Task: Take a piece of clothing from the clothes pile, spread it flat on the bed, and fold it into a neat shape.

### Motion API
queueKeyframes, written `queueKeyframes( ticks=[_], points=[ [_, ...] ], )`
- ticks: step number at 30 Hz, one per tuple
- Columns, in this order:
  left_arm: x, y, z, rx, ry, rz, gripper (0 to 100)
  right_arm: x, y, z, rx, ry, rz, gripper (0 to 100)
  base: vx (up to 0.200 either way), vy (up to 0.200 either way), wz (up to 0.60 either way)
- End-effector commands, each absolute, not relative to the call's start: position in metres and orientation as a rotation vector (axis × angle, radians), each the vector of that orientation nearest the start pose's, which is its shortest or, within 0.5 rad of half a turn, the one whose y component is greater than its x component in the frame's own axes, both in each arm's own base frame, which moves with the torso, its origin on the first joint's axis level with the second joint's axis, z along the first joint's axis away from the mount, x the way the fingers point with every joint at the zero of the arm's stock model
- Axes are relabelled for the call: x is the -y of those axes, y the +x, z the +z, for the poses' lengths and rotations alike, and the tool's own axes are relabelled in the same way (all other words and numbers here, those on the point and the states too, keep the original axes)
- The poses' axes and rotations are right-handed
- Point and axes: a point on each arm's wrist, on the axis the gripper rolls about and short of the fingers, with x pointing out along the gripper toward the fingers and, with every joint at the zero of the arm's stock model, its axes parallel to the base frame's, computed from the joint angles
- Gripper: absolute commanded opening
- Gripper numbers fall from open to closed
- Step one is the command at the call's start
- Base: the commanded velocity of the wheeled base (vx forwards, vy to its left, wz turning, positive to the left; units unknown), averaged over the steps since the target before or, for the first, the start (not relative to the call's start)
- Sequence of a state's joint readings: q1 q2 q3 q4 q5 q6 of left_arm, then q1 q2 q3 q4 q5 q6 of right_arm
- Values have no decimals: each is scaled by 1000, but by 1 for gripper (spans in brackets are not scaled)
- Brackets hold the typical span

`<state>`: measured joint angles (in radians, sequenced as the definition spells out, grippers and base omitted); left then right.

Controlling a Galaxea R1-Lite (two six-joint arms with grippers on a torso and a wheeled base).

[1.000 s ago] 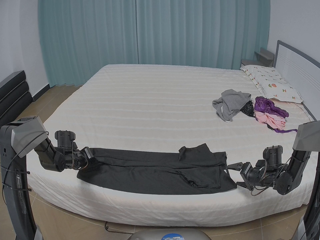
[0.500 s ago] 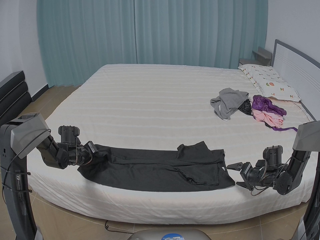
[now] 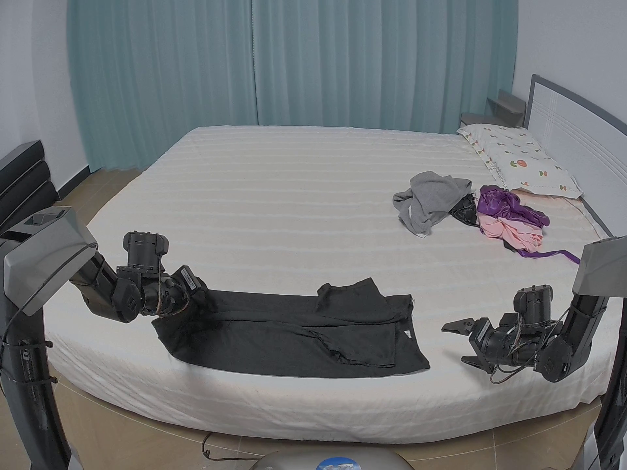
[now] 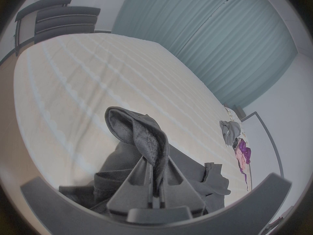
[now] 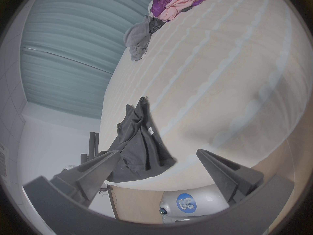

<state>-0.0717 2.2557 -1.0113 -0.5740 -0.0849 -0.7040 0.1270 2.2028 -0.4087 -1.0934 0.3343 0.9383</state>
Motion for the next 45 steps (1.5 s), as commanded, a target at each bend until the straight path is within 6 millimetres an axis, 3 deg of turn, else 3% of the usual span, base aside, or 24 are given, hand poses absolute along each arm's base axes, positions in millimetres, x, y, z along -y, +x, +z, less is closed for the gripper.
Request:
queueKeyframes(
  ticks=[1,10,21,31,41,42,45],
  points=[
    [39,396,43,-664,-670,72,0,-45,286,-11,-865,954,82,100,0,-200,0],
    [73,400,74,-705,-618,58,0,-45,287,-11,-863,953,83,100,0,-200,0],
    [121,397,82,-762,-571,-34,0,-46,287,-11,-864,952,84,100,0,-200,0],
    [152,405,75,-798,-558,-75,0,-47,287,-12,-867,949,86,100,0,-200,0],
    [170,405,59,-827,-546,-75,0,-47,287,-13,-872,944,85,100,0,0,0],
    [171,405,59,-829,-548,-75,100,-47,287,-13,-872,944,85,100,0,0,0],
    [176,404,58,-832,-551,-80,100,-48,287,-13,-873,943,86,100,0,0,0]
  ],
)
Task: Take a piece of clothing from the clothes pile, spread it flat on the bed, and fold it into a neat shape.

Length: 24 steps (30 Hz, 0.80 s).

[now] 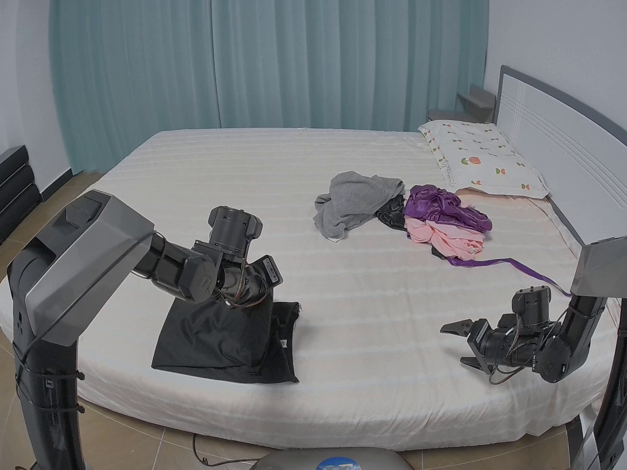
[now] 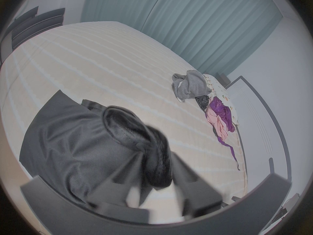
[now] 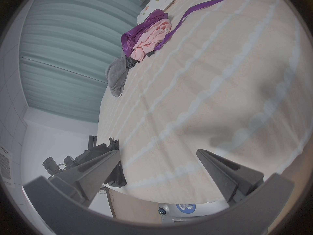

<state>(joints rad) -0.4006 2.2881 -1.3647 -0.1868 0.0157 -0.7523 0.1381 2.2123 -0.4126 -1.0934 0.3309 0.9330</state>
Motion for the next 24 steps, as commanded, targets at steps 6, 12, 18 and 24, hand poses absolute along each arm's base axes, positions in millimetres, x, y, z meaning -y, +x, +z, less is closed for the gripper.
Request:
queueKeyframes(
  ticks=[6,12,18,24],
  points=[
    [173,406,59,-823,-559,-71,100,-49,286,-14,-875,940,87,100,0,0,0],
    [154,408,58,-824,-570,-22,100,-49,286,-14,-875,939,87,100,0,0,0],
    [117,398,57,-842,-642,68,100,-49,286,-14,-878,939,86,100,0,0,0],
    [94,391,50,-831,-768,150,100,-49,286,-14,-876,938,85,100,0,0,0]
  ],
)
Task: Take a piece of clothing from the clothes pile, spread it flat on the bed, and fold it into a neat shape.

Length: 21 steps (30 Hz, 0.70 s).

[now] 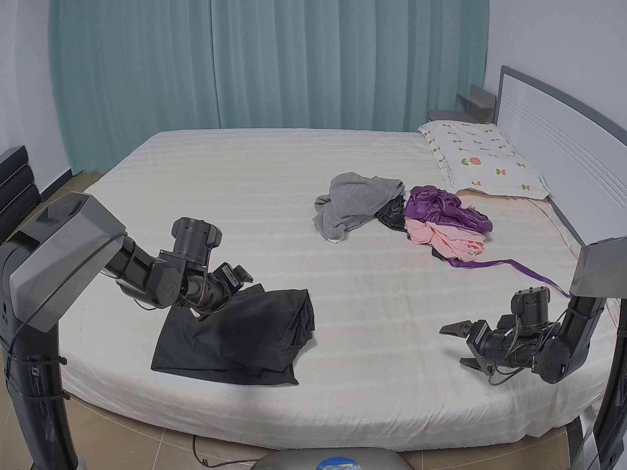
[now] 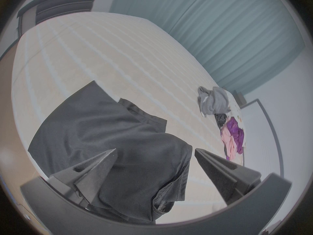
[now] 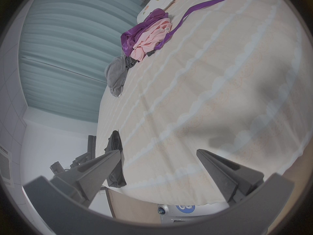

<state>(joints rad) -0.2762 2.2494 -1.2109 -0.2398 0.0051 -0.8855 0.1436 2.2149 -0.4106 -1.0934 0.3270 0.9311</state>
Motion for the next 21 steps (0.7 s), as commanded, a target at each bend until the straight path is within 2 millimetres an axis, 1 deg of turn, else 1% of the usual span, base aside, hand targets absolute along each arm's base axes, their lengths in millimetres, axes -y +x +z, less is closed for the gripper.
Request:
queueKeyframes(
  ticks=[1,4,8,11,14,15,18,21],
  points=[
    [90,388,49,-829,-795,158,100,-49,286,-14,-875,937,86,100,0,0,0],
    [82,380,52,-817,-898,163,100,-49,286,-14,-874,937,86,100,0,0,0],
    [66,371,47,-860,-993,147,100,-49,287,-14,-872,934,89,100,0,200,0],
    [53,373,44,-858,-1024,141,100,-49,287,-14,-872,934,89,100,0,200,0],
    [53,374,44,-857,-1025,140,100,-49,287,-14,-872,934,89,100,0,200,0],
    [42,377,42,-855,-1043,146,100,-50,289,-14,-869,934,92,100,0,200,0],
    [40,379,32,-884,-1050,148,100,-53,289,-14,-872,927,105,100,0,200,0],
    [38,379,27,-893,-1047,152,100,-61,291,-15,-876,916,127,100,0,200,0]
  ],
)
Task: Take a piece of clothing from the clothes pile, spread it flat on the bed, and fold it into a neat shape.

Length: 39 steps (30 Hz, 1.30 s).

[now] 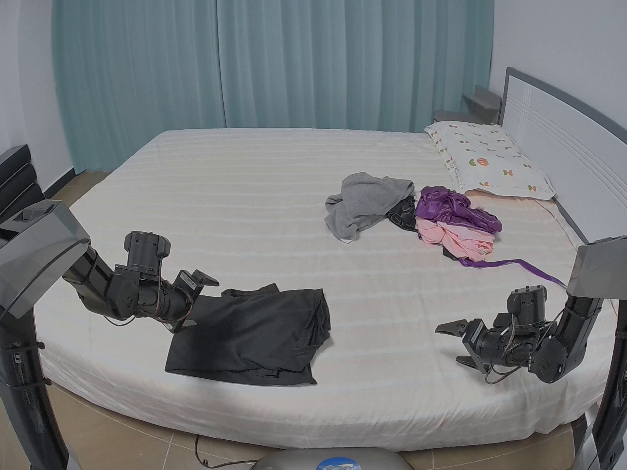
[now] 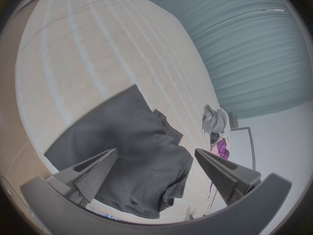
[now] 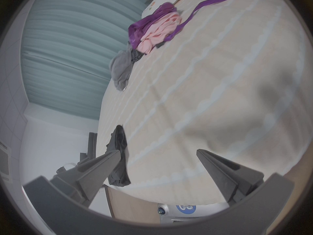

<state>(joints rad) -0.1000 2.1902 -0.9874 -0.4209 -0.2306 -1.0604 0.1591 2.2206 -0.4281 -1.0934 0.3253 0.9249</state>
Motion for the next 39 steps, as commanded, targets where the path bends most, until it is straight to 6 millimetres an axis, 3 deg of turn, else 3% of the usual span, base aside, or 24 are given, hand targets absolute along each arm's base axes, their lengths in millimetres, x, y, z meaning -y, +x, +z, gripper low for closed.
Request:
queueKeyframes(
  ticks=[1,13,19,22,27,39],
  points=[
    [38,379,27,-892,-1043,148,100,-65,291,-16,-882,909,136,100,0,200,0],
    [39,377,25,-897,-1036,147,100,-89,291,-12,-877,823,224,100,0,200,0],
    [39,376,26,-897,-1036,147,100,-115,296,-6,-860,752,328,100,0,200,0],
    [39,376,25,-898,-1036,147,100,-128,300,-13,-862,709,337,100,0,200,0],
    [39,376,24,-900,-1033,148,100,-136,307,-33,-853,549,253,100,0,0,0],
    [40,376,24,-900,-1033,146,100,-144,326,-28,-829,418,238,100,0,0,0]
  ],
)
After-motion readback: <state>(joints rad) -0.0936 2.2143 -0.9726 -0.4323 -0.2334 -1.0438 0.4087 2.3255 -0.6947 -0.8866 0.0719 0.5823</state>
